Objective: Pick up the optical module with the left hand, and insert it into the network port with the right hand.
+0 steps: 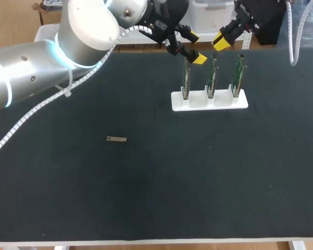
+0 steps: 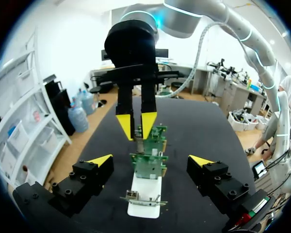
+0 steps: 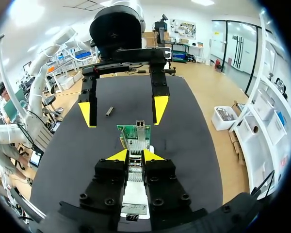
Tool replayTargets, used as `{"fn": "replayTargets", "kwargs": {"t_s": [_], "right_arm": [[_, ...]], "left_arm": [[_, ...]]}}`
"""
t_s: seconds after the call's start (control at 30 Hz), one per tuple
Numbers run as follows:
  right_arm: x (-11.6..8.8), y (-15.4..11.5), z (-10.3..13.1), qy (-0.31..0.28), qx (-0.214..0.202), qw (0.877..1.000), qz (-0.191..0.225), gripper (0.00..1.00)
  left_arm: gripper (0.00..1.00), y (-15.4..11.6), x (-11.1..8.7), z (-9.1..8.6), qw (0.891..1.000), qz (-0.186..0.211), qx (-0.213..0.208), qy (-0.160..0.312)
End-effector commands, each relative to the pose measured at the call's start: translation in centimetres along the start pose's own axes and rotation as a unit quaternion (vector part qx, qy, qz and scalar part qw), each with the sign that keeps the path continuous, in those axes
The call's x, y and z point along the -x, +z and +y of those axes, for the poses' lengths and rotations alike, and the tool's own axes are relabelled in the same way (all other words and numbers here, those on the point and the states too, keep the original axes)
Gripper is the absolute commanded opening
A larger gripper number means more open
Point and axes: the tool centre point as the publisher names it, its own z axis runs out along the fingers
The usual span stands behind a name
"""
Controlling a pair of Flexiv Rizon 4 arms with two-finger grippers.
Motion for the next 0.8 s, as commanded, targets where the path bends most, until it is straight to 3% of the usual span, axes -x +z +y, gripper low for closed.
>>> {"fn": "replayTargets", "kwargs": {"t_s": [0.03, 0.77, 0.8], "right_arm": [[0.1, -0.2, -0.8, 0.0, 0.148, 0.989, 0.003, 1.0], [0.2, -1.1, -1.1, 0.001, 0.141, 0.99, -0.009, 1.0], [0.2, -1.2, -1.1, 0.001, 0.14, 0.99, -0.01, 0.89]], "left_arm": [[1.0, 0.0, 0.1, 0.1, 1.0, 0.003, -0.001, -0.001], [1.0, 0.0, 0.1, 0.1, 1.0, 0.003, -0.001, -0.001], [1.0, 0.0, 0.1, 0.1, 1.0, 0.003, -0.001, -0.001]]}}
